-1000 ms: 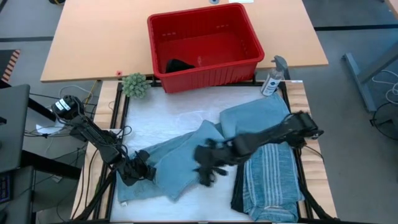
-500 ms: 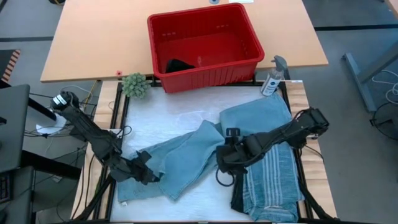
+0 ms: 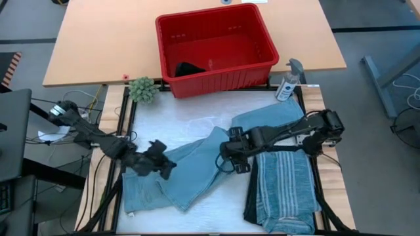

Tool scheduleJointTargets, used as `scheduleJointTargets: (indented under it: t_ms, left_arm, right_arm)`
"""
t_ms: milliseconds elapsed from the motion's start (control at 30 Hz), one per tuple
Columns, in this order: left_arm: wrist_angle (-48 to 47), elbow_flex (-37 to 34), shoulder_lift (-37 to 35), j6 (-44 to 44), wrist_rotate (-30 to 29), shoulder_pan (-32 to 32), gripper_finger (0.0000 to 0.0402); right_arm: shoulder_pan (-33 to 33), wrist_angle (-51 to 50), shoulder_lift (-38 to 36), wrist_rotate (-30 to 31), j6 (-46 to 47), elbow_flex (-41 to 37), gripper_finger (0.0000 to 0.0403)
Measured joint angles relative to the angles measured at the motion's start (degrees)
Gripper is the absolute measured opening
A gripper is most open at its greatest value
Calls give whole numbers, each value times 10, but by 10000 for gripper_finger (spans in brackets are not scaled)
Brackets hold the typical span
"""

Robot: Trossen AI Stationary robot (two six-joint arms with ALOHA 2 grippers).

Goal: Fold Laundry from Bin
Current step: Fold the light blue denim pants

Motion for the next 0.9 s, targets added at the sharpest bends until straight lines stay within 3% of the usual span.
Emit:
scheduleJointTargets:
  t_ms: [267, 500, 600, 800, 900]
  left_arm:
    - [53, 0, 99, 158, 72, 116, 2]
    - [131, 0, 182, 252, 134, 177, 2]
    - [155, 0, 215, 282, 143, 191, 2]
    - [176, 0, 273, 313, 162, 211, 2]
    - [171, -1, 288, 316, 164, 221, 2]
  right_arm:
    - [-11, 0, 10, -27, -36, 0, 223]
    - [-12, 1, 21, -39, -48, -7, 198]
    - [-23, -2, 20, -37, -34, -12, 157]
    - [-36, -8, 20, -41, -38, -34, 30]
    - [-36, -10, 20, -53, -38, -38, 21]
